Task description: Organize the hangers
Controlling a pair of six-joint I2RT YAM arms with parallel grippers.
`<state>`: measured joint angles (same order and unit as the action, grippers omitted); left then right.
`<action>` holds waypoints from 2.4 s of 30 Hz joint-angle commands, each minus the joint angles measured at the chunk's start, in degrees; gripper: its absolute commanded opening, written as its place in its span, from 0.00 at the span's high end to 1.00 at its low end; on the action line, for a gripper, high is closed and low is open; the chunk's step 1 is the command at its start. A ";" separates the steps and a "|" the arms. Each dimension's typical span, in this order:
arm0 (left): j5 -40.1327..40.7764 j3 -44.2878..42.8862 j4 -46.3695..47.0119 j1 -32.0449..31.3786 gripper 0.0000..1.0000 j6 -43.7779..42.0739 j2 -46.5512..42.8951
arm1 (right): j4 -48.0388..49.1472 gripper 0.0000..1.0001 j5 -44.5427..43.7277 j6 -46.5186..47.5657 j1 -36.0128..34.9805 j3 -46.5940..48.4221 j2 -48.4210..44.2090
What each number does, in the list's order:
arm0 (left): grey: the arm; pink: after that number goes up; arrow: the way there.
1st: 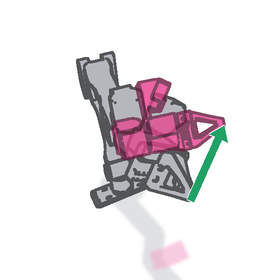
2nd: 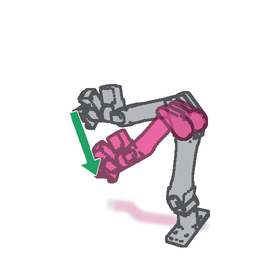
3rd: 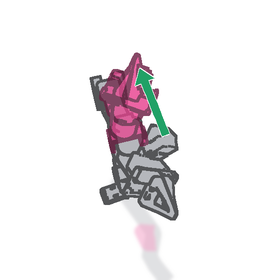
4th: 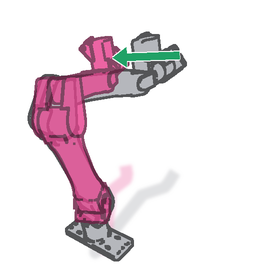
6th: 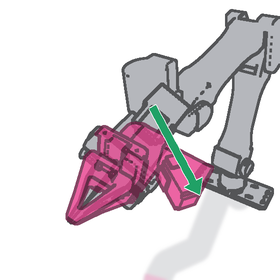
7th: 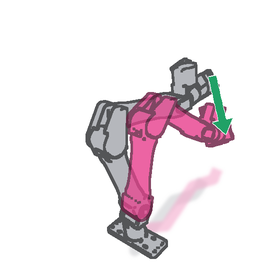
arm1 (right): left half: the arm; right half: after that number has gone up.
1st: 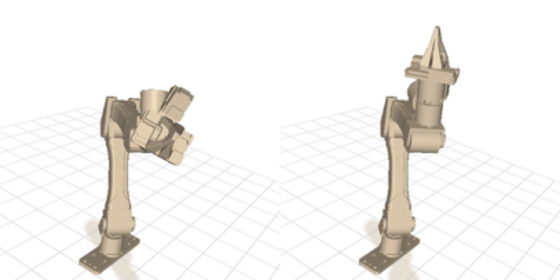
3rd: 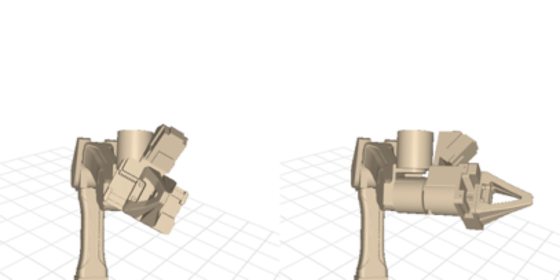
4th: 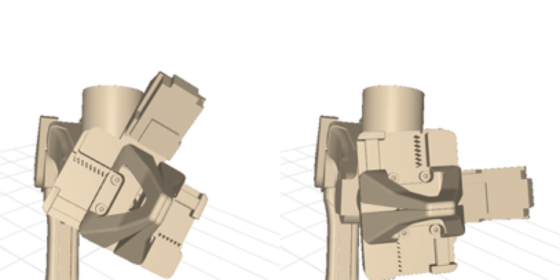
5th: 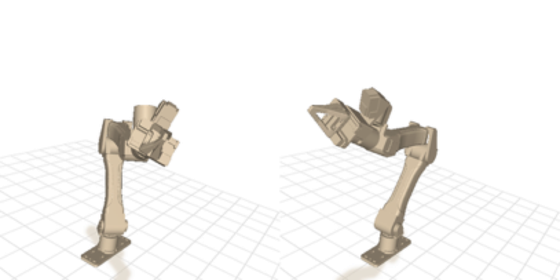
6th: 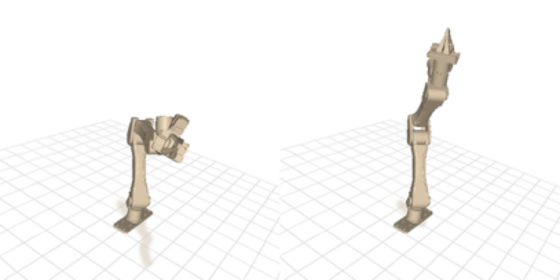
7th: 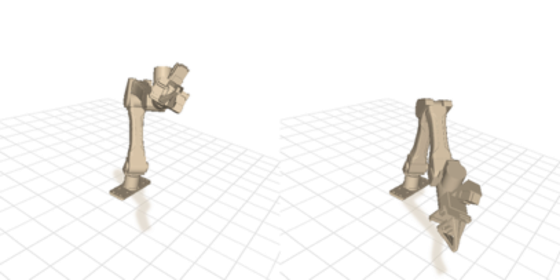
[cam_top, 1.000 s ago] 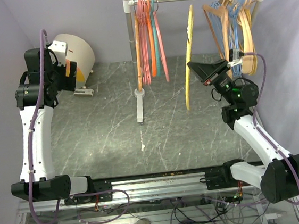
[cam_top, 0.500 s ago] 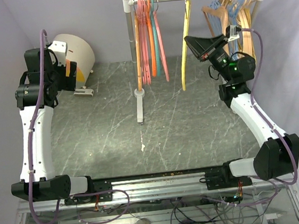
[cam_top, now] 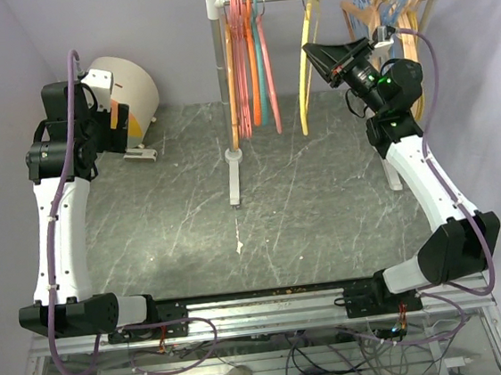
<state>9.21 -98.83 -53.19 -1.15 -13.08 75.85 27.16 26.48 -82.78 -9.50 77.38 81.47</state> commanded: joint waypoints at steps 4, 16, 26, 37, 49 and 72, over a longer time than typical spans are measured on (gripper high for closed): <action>0.19 0.28 1.70 0.27 0.01 -0.01 -1.41 | -11.13 1.00 -3.28 6.18 -0.39 5.37 -2.18; 0.17 0.43 1.61 0.27 0.01 -0.01 -1.59 | -17.55 1.00 -3.85 7.40 -2.62 16.33 5.68; 0.36 0.87 1.86 0.27 0.01 -0.19 -1.77 | -20.25 1.00 -4.34 6.72 -3.48 18.04 8.46; 0.58 1.35 2.04 0.27 0.01 -0.19 -2.03 | -22.79 1.00 -0.46 9.53 -6.72 24.36 14.26; 1.79 1.63 1.80 0.27 0.01 -0.40 -2.04 | -26.80 0.00 -7.66 20.94 -8.65 23.38 6.47; 14.38 9.79 7.86 0.27 0.01 -3.55 -5.80 | -62.21 0.00 -72.02 49.16 -27.02 3.28 -14.61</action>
<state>19.29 -91.13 -49.32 -1.15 -16.32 71.64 -27.14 -21.74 -31.99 -30.87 86.89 68.49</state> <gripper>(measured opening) 0.990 0.997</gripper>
